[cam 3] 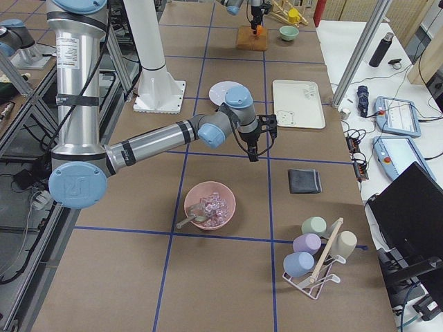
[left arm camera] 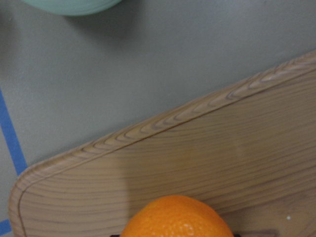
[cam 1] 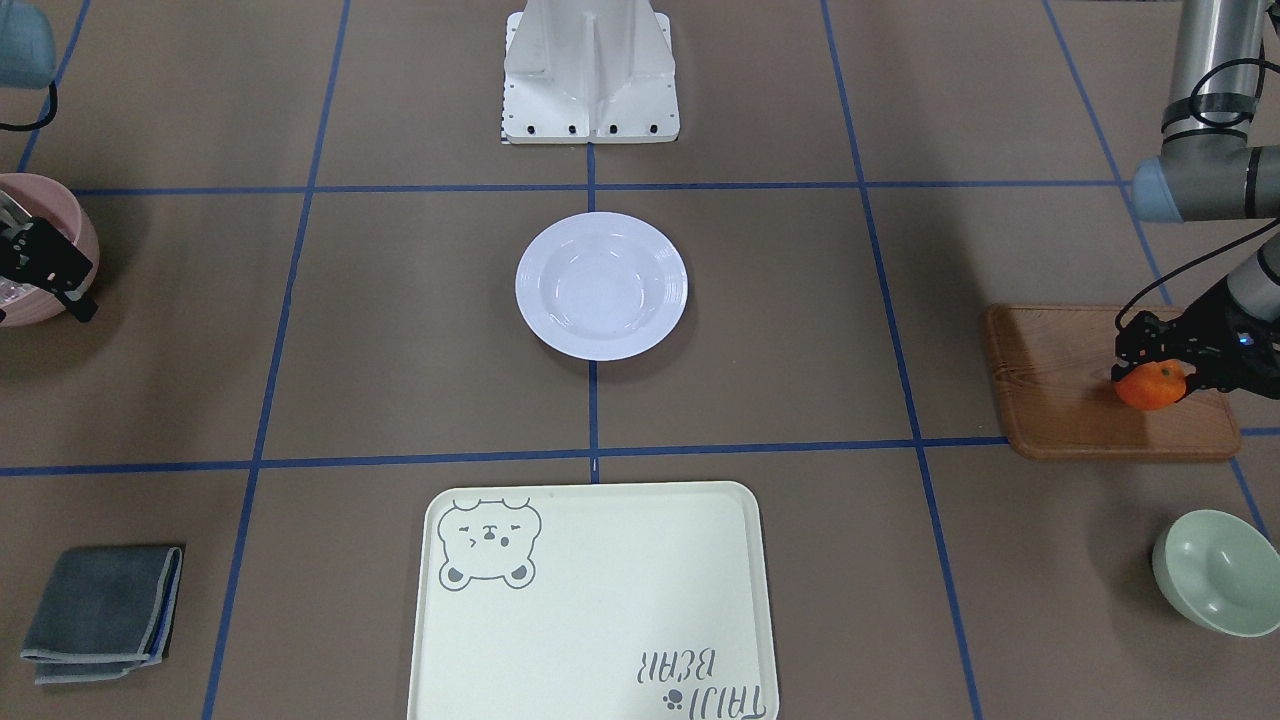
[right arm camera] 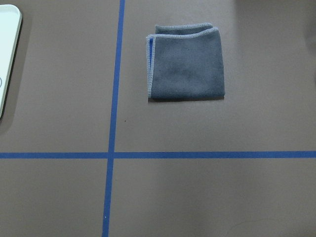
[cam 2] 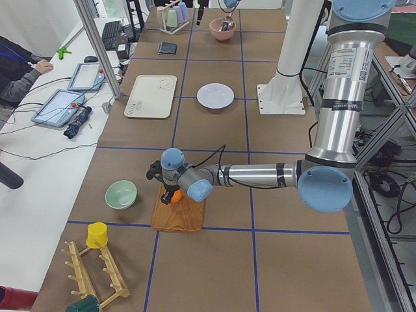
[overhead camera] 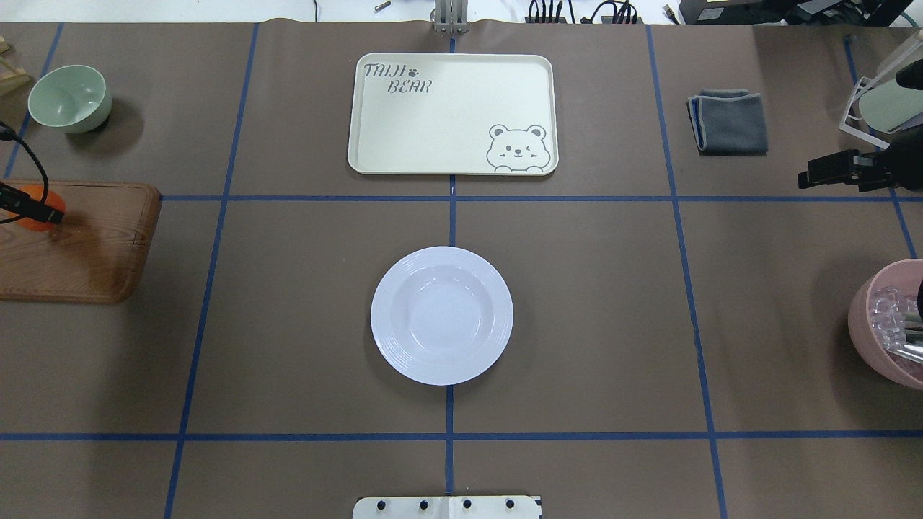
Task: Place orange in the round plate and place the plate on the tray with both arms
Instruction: 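Carry the orange onto the white plate with the left gripper while the right arm approaches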
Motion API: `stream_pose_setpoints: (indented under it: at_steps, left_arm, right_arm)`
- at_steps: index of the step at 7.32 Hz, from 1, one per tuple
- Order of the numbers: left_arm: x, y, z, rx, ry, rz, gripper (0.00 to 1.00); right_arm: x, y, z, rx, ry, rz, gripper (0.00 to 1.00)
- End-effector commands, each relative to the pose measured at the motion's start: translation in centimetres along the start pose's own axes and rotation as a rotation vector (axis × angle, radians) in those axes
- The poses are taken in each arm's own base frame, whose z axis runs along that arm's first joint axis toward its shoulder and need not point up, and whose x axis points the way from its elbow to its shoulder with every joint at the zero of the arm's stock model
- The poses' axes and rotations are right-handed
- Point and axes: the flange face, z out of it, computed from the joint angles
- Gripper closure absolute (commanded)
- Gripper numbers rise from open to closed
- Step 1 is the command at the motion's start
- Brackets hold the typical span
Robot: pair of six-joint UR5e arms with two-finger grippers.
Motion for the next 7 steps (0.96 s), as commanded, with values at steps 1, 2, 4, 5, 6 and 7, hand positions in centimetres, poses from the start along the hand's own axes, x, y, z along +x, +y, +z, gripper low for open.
stream_pose_setpoints:
  at_steps: [1,2,4,5,6,7]
  left_arm:
    - [7.3,-8.0,-7.2,-0.011,0.007,-0.067,1.0]
    - [13.0,-10.1,-9.4,0.005,-0.019,-0.173,1.0]
    - [28.0,-12.0,-7.2,0.002,0.021,-0.276,1.0]
    - [35.7,-13.4,-5.7,-0.02,0.019,-0.321,1.0]
    - [42.2,-14.7,-5.7,-0.037,-0.013,-0.345,1.0]
    - [48.1,-14.6,-5.2,-0.058,-0.013,-0.391,1.0]
  right_arm:
    - [-0.9,0.3,0.2,0.013,-0.033,-0.034,0.0]
    - [-2.6,0.4,0.6,0.013,-0.061,-0.019,0.0]
    - [-7.6,0.4,1.2,0.042,-0.135,0.138,0.0]
    - [-10.2,0.2,1.3,0.058,-0.166,0.235,0.0]
    - [-12.5,0.2,1.6,0.063,-0.189,0.35,0.02]
    - [-14.7,1.3,2.2,0.083,-0.24,0.446,0.02]
